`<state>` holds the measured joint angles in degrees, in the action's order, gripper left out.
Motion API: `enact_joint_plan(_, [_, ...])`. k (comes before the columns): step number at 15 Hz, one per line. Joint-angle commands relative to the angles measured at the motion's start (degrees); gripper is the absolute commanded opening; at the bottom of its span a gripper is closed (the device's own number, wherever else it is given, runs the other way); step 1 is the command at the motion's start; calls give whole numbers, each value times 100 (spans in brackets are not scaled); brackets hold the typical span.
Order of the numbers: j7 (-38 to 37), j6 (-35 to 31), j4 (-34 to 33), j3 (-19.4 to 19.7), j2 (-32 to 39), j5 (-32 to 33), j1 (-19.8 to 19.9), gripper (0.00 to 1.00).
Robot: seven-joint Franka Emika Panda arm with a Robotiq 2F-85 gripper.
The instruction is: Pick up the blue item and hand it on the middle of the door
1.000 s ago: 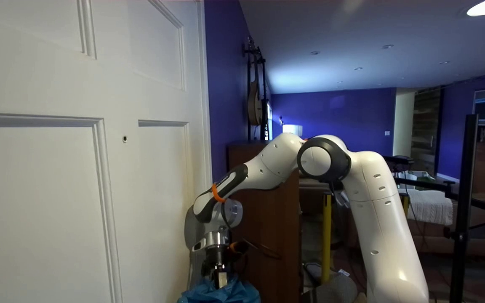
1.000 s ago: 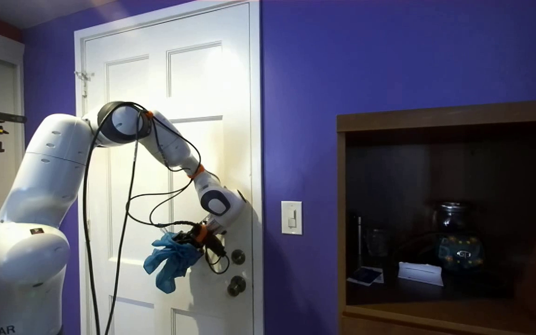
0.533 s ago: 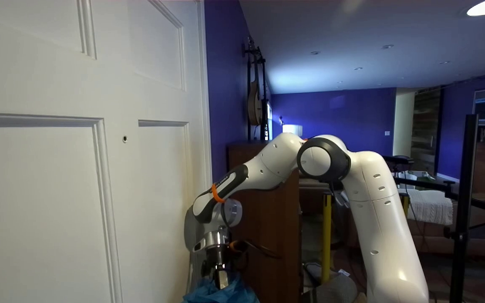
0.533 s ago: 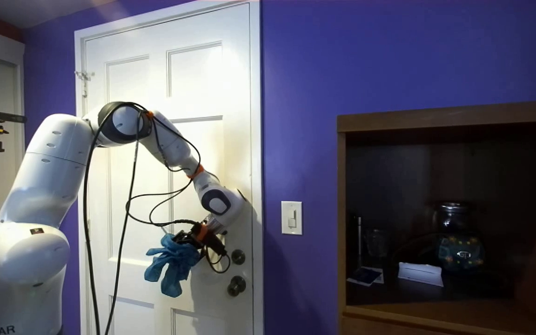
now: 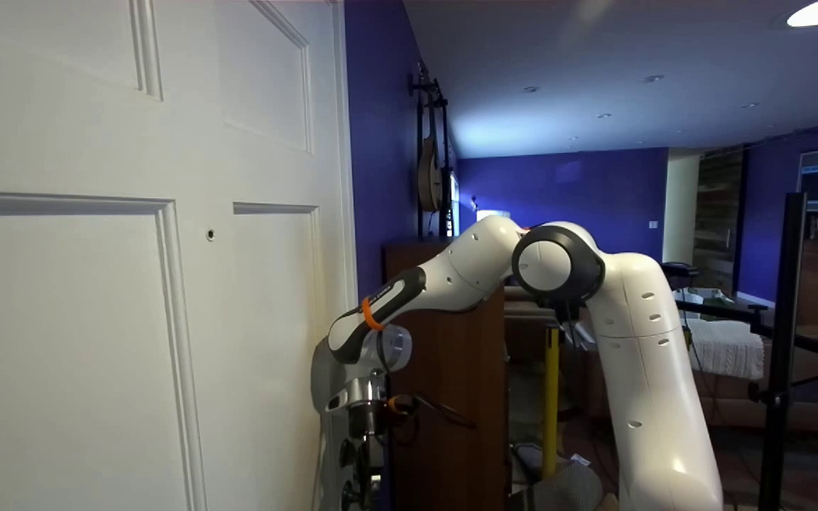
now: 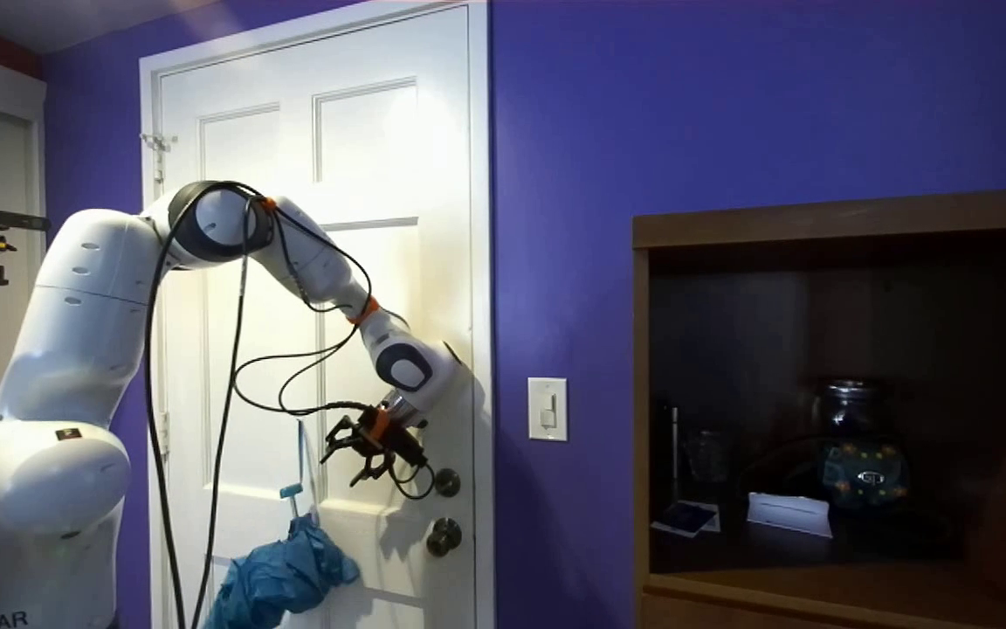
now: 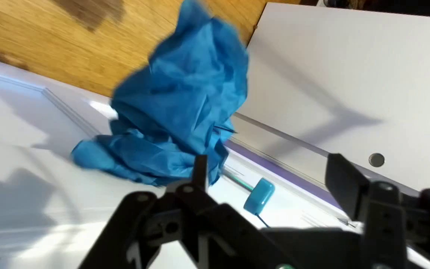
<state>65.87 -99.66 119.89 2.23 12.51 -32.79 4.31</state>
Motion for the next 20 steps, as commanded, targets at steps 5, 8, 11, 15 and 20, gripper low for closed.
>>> enact_joint_plan(5, [-82, -174, 403, 71, -1110, 64, 109, 100])
enact_joint_plan(8, [-88, -237, 581, 155, -1583, 118, 105, 100])
enact_joint_plan(11, [-113, -251, 742, 239, -2049, 200, 86, 100])
enact_joint_plan(15, [-139, -68, 930, 375, -2707, 419, 89, 100])
enact_joint_plan(20, [-175, 4, 1108, 583, -3493, 899, 98, 100])
